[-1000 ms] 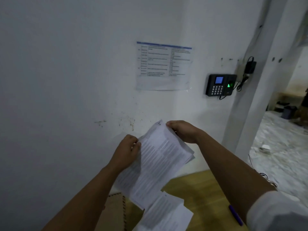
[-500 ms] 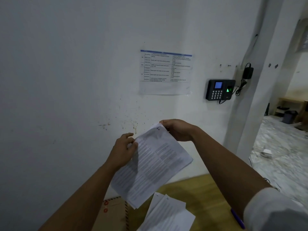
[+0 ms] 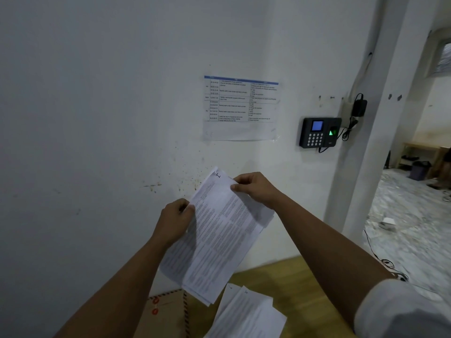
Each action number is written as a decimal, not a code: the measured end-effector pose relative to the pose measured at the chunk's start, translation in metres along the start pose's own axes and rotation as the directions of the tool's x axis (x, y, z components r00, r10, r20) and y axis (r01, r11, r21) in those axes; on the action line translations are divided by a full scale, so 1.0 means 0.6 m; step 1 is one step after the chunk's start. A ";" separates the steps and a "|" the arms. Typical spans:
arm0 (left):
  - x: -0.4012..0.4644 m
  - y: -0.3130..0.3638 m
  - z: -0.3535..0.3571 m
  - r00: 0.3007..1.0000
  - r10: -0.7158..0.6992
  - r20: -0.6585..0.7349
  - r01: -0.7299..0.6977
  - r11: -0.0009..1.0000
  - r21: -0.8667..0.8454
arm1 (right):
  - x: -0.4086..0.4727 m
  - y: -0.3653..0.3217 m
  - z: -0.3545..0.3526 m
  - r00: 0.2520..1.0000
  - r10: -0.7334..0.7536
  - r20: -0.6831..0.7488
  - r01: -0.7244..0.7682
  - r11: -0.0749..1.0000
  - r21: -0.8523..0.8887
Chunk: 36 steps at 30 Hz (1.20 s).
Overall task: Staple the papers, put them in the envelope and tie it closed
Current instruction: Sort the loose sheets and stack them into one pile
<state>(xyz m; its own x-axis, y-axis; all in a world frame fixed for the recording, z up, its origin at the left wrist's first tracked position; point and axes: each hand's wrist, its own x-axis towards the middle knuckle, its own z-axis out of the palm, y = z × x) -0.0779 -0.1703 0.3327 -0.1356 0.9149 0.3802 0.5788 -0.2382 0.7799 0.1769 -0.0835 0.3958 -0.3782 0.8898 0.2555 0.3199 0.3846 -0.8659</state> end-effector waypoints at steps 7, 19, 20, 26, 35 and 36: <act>-0.010 -0.009 -0.012 0.995 0.085 0.050 -0.084 0.996 -0.027 | -0.003 -0.002 -0.010 1.000 -0.023 0.000 0.023 0.997 0.074; -0.036 -0.019 0.041 0.977 0.117 0.178 -0.117 0.993 -0.011 | -0.035 0.041 -0.005 0.999 -0.039 0.028 0.045 0.963 -0.265; -0.036 -0.023 0.049 0.975 0.121 0.189 -0.122 0.992 -0.003 | -0.037 0.048 -0.004 1.000 -0.029 0.008 0.030 0.967 -0.255; -0.043 -0.052 0.091 0.971 0.101 0.215 -0.088 0.994 -0.070 | -0.054 0.105 -0.010 0.994 0.096 -0.057 -0.102 0.988 -0.113; -0.056 -0.161 0.155 0.969 -0.171 0.179 0.186 0.980 -0.070 | -0.058 0.262 0.014 0.946 0.324 0.032 -0.321 0.945 -0.062; -0.059 -0.174 0.166 0.964 -0.191 0.185 0.205 0.977 -0.060 | -0.054 0.287 0.024 0.936 0.350 0.046 -0.347 0.936 -0.065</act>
<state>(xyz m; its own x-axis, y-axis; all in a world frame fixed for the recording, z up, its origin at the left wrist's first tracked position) -0.0535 -0.1457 0.1885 -0.0924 0.9878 0.1251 0.4897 -0.0643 0.8695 0.2319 -0.0496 0.2324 -0.2819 0.9558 -0.0839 0.4873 0.0673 -0.8706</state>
